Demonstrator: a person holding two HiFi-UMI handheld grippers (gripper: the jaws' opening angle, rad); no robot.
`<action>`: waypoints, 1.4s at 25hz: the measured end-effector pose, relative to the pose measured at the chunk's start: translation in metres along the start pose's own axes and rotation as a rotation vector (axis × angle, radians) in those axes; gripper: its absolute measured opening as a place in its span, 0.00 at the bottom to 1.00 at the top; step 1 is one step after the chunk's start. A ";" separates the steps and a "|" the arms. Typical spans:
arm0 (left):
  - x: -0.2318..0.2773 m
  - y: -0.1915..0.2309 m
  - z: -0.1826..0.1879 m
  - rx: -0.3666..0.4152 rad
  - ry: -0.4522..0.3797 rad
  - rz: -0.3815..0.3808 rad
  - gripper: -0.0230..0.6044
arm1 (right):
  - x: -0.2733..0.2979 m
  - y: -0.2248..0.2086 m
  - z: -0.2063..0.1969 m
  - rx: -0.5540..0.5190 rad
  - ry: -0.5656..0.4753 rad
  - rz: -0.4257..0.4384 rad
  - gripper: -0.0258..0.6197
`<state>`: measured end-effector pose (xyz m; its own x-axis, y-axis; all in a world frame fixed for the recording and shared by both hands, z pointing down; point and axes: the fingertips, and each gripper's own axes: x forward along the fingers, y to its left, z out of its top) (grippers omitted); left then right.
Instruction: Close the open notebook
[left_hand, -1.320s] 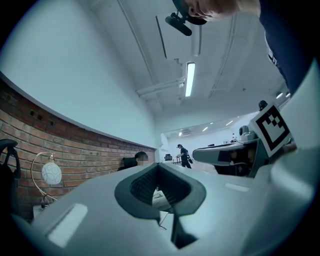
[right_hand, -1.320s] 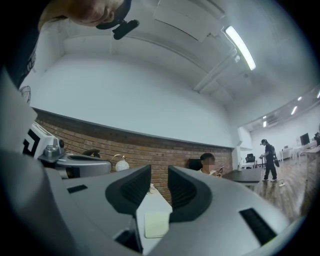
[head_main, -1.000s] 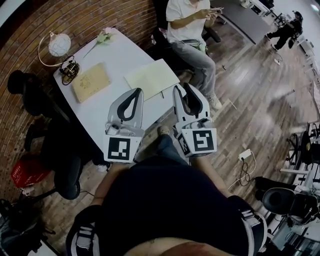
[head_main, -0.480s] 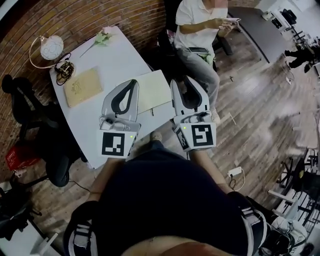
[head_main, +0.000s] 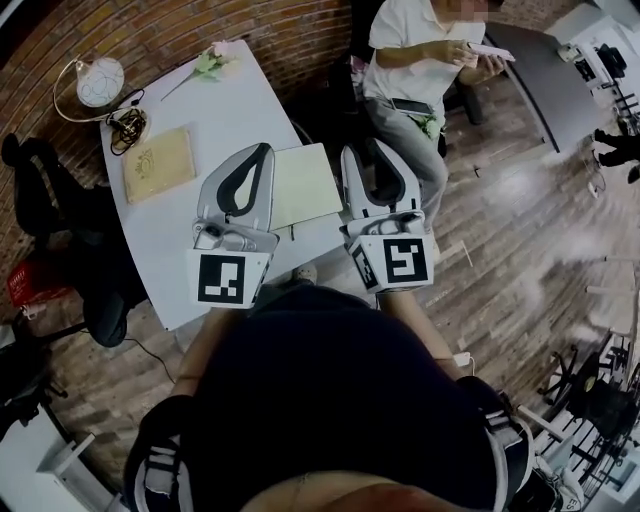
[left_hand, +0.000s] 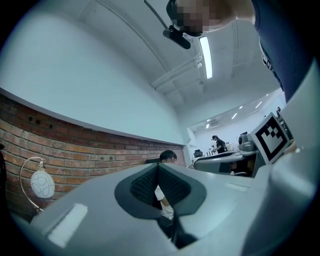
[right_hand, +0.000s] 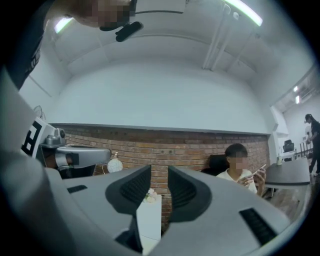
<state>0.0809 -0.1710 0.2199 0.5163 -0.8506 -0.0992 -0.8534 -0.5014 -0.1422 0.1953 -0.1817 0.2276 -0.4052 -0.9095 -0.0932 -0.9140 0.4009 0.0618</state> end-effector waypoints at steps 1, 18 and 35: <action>0.002 0.000 -0.001 0.004 0.003 0.006 0.05 | 0.002 -0.002 -0.001 0.003 -0.001 0.007 0.19; 0.019 0.003 -0.022 0.044 0.017 -0.013 0.05 | 0.013 -0.006 -0.036 0.044 0.014 0.019 0.19; 0.019 -0.002 -0.084 0.036 0.088 -0.139 0.05 | 0.005 0.017 -0.098 0.047 0.073 0.023 0.19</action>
<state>0.0866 -0.1989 0.3016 0.6194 -0.7850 0.0107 -0.7704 -0.6104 -0.1840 0.1792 -0.1901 0.3260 -0.4253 -0.9049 -0.0199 -0.9050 0.4250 0.0165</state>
